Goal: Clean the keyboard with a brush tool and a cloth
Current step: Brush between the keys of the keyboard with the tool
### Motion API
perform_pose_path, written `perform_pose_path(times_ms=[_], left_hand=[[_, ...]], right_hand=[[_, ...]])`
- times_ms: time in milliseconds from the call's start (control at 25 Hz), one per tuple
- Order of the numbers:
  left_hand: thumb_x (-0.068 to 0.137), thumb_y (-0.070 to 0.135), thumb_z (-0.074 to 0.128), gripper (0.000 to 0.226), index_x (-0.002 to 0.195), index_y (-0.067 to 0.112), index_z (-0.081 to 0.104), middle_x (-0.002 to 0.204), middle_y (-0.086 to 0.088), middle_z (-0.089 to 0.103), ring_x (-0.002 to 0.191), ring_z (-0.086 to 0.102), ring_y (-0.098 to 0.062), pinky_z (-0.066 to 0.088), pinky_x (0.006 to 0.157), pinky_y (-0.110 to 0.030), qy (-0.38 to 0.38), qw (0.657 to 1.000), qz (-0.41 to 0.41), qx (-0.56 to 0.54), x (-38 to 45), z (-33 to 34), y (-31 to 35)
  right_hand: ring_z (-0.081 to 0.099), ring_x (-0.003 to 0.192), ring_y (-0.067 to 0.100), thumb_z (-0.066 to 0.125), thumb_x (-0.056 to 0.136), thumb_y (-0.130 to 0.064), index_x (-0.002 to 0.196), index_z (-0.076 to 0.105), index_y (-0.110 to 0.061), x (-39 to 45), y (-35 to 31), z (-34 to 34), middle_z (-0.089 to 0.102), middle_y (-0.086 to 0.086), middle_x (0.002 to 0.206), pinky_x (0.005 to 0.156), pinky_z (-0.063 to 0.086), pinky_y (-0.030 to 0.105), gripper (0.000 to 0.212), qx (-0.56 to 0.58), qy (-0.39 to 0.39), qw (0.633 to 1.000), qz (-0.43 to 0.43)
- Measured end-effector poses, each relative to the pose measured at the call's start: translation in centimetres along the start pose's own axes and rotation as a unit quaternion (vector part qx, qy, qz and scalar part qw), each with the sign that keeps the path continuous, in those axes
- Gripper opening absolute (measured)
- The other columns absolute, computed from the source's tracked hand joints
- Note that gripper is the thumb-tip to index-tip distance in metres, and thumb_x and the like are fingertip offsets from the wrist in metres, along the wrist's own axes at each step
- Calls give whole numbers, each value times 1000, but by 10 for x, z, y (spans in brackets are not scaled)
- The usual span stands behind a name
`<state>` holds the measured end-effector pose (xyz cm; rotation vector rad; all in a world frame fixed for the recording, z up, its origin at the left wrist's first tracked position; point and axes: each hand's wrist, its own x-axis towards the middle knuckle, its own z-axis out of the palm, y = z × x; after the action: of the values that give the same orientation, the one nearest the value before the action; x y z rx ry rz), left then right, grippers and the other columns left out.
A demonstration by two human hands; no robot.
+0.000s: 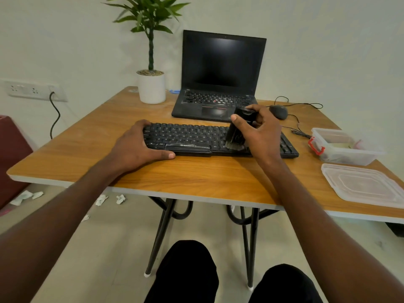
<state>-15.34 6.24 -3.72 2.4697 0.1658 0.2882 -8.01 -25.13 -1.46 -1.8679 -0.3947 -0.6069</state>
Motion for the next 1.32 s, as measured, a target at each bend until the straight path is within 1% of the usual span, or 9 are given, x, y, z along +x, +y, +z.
perform_pose_path(times_ms=[280, 400, 520, 640, 920, 1000, 1120, 1240, 1320], left_hand=[[52, 68, 94, 137, 163, 28, 24, 164, -4, 43, 146, 46, -26, 39, 119, -43, -21, 999, -7, -46, 2, -8, -7], [59, 61, 94, 136, 166, 27, 17, 165, -3, 43, 150, 42, -25, 33, 121, -42, -59, 996, -5, -59, 2, -22, -20], [62, 53, 97, 134, 166, 27, 16, 161, -4, 49, 148, 45, -23, 33, 117, -35, -41, 995, 6, -94, 0, -22, -30], [62, 54, 97, 135, 166, 27, 14, 158, -6, 51, 147, 46, -25, 36, 120, -39, -46, 993, 19, -108, 3, -21, -35], [60, 59, 98, 138, 165, 27, 15, 166, -2, 40, 150, 41, -21, 38, 123, -45, -49, 991, 45, -118, 7, -21, -39], [62, 55, 99, 133, 164, 28, 18, 163, 0, 45, 148, 44, -18, 39, 122, -44, -45, 990, 48, -125, 7, -20, -40], [67, 44, 99, 126, 164, 26, 20, 157, 1, 51, 143, 48, -15, 38, 117, -30, -41, 989, 47, -131, 7, -20, -41], [64, 46, 99, 132, 166, 25, 18, 166, -1, 44, 150, 42, -18, 33, 116, -28, -51, 990, 42, -127, 9, -21, -39], [64, 47, 99, 131, 166, 24, 19, 167, 0, 42, 151, 42, -19, 33, 118, -30, -53, 990, 41, -125, 9, -21, -39]], right_hand=[[66, 114, 12, 76, 93, -37, 129, 61, -28, -8, -45, 72, 63, -13, 122, 79, 65, 42, 40, 42, -134, 989, -32], [66, 116, 14, 74, 96, -34, 138, 62, -32, -10, -60, 98, 63, -6, 132, 72, 66, 37, 44, 75, -172, 982, -36], [66, 112, 15, 71, 98, -27, 138, 64, -34, -11, -73, 119, 61, -4, 131, 64, 64, 31, 41, 128, -172, 976, -38], [68, 107, 15, 74, 96, -22, 138, 65, -30, -12, -79, 140, 61, -2, 128, 65, 64, 32, 44, 144, -192, 970, -37], [57, 127, 14, 74, 95, -29, 142, 62, -29, 21, -103, 142, 65, -2, 137, 104, 54, 36, 49, -88, -315, 937, -119], [58, 122, 13, 74, 95, -28, 138, 64, -27, 18, -109, 148, 65, -3, 133, 99, 56, 33, 44, -75, -331, 931, -136], [62, 114, 16, 74, 95, -25, 134, 64, -27, 12, -105, 152, 62, -2, 129, 72, 64, 28, 40, -27, -341, 933, -109], [63, 117, 17, 78, 91, -31, 134, 64, -28, 26, -100, 130, 65, -3, 129, 88, 62, 38, 45, -123, -334, 930, -94], [61, 118, 15, 80, 89, -34, 133, 65, -30, 30, -101, 118, 67, -4, 128, 97, 55, 36, 47, -180, -324, 922, -114]])
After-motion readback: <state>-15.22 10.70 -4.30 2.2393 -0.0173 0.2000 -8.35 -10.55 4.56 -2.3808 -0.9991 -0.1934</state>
